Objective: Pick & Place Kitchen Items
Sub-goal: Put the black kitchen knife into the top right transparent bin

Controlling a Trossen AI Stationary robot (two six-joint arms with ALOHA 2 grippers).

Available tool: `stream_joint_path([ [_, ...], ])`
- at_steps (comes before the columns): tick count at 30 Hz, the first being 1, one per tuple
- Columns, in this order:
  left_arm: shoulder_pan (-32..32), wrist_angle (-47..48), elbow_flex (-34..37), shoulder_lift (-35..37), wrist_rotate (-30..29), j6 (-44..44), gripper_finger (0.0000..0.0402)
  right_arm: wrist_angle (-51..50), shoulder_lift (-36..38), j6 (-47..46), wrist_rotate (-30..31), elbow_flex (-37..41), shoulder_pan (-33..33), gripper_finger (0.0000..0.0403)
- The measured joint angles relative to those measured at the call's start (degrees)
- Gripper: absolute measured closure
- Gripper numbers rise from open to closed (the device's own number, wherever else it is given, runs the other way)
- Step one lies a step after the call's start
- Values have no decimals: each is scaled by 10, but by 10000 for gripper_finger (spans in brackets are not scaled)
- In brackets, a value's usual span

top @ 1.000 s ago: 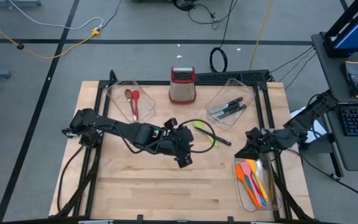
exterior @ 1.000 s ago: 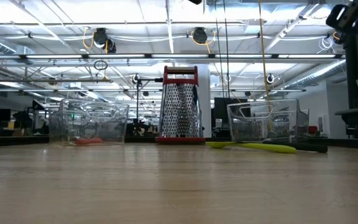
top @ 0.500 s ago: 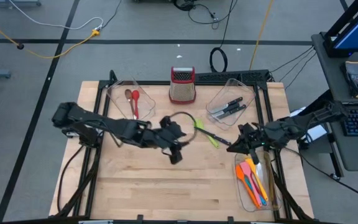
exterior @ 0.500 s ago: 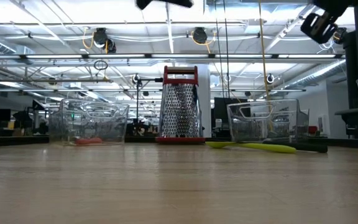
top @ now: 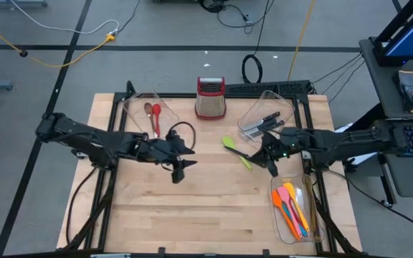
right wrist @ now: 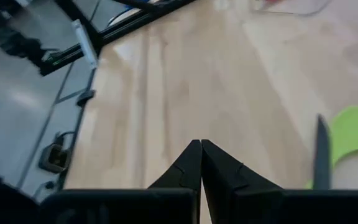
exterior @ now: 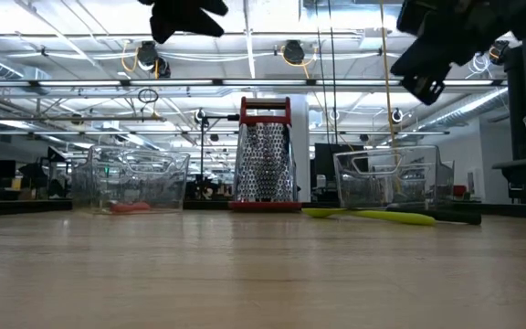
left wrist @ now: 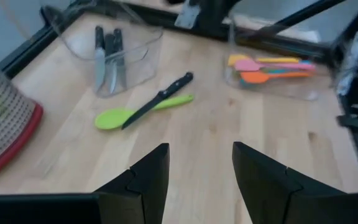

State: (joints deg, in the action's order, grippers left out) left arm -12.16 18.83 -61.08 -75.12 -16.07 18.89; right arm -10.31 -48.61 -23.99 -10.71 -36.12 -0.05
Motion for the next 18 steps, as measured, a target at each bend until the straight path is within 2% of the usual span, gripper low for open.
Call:
stream_joint_path([
  [5,10,-35,72,64,27,-17,225,29,-48,26,-18,-3,-33,402],
  [11,22,-73,181,171,50,-5,225,-4,-103,73,-16,-53,-45,402],
  [18,23,-81,267,295,57,-9,225,-147,-164,103,1,-142,-52,402],
])
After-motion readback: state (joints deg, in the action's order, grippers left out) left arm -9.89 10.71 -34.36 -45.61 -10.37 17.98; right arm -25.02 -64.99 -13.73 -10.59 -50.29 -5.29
